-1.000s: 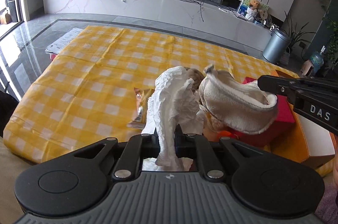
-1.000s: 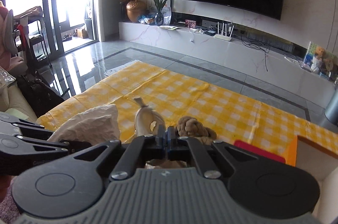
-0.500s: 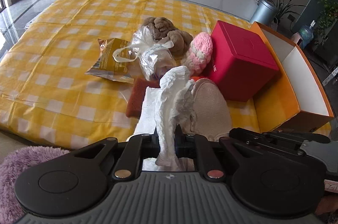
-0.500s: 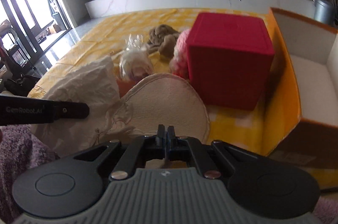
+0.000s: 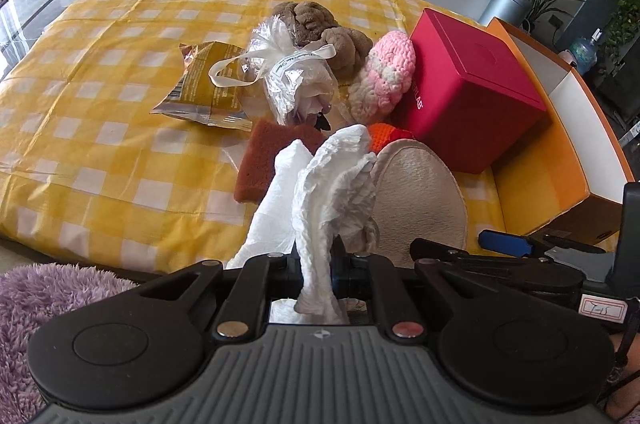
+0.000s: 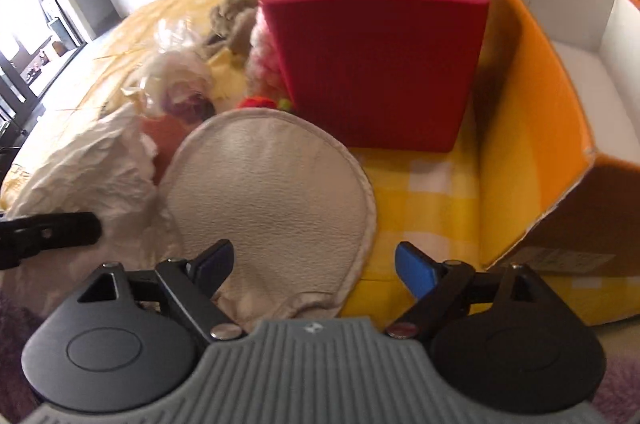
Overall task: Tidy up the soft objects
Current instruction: 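Carry the white cloth and cream pad over the open orange box with both tools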
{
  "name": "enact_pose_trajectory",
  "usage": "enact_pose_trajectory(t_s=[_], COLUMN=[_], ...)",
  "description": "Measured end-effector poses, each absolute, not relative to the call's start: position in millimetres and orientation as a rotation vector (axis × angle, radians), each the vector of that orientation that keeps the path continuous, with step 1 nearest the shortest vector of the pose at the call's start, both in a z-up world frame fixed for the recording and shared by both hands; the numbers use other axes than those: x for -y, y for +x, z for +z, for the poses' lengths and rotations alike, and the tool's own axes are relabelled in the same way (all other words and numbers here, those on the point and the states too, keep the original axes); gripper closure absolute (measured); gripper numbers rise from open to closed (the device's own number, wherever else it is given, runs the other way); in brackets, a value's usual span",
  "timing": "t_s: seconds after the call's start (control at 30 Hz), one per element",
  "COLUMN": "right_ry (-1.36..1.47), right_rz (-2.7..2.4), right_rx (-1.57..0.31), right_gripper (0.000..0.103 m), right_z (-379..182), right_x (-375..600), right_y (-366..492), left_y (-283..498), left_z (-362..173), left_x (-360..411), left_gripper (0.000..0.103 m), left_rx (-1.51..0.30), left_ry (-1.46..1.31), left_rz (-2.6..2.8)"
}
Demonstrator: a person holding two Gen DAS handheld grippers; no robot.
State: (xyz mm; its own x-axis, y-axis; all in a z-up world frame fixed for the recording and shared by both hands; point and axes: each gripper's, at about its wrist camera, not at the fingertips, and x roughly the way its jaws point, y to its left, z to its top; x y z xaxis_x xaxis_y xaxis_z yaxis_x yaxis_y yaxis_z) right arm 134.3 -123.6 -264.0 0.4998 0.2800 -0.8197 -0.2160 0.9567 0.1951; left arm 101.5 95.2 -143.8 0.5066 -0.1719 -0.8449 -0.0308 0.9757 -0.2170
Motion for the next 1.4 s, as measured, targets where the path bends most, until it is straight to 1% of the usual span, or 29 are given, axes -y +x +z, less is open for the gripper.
enact_pose_trajectory(t_s=[0.03,0.1,0.13,0.23,0.27,0.33,0.37,0.4,0.5,0.93,1.23,1.4], right_ry=[0.077,0.076,0.062,-0.017,-0.025,-0.039,-0.040,-0.029,-0.061,0.047,0.117,0.074], right_rz=[0.304,0.328,0.333,0.326,0.330,0.342,0.355,0.373,0.382,0.403,0.325,0.242], right_rx=[-1.008,-1.008,-1.008,-0.982,-0.977,-0.967,-0.965,-0.968,-0.950,-0.749,-0.604,-0.552], right_gripper=[0.018,0.026,0.027,0.042,0.053,0.067,0.082,0.091,0.094,0.095,0.095,0.095], right_z=[-266.6,-270.6,-271.3,-270.9,-270.6,-269.1,-268.4,-267.7,-260.1,-184.8,-134.1,-109.5], right_x=[122.7,119.9,117.0,107.8,106.8,105.1,104.4,103.8,101.3,130.9,191.6,235.1], right_y=[135.6,136.5,135.6,129.7,128.6,126.2,124.8,123.7,114.8,74.2,51.3,52.5], left_y=[101.8,101.8,102.2,102.7,102.6,102.0,101.7,101.3,98.2,70.7,69.7,87.4], left_z=[-144.4,-144.8,-145.1,-145.8,-146.1,-146.4,-146.4,-146.1,-142.1,-86.7,-35.4,-17.7], left_x=[-95.7,-96.4,-96.6,-95.9,-95.2,-93.9,-93.8,-93.8,-95.5,-90.1,-40.3,2.4], left_gripper=[0.092,0.092,0.092,0.092,0.092,0.092,0.092,0.092,0.092,0.092,0.092,0.092], left_rx=[-1.039,-1.041,-1.042,-1.044,-1.044,-1.042,-1.041,-1.039,-1.025,-0.877,-0.769,-0.737], left_ry=[-0.218,-0.221,-0.221,-0.220,-0.218,-0.218,-0.218,-0.218,-0.217,-0.200,-0.162,-0.137], left_rz=[-0.086,-0.086,-0.086,-0.088,-0.088,-0.087,-0.086,-0.084,-0.075,-0.043,-0.168,-0.285])
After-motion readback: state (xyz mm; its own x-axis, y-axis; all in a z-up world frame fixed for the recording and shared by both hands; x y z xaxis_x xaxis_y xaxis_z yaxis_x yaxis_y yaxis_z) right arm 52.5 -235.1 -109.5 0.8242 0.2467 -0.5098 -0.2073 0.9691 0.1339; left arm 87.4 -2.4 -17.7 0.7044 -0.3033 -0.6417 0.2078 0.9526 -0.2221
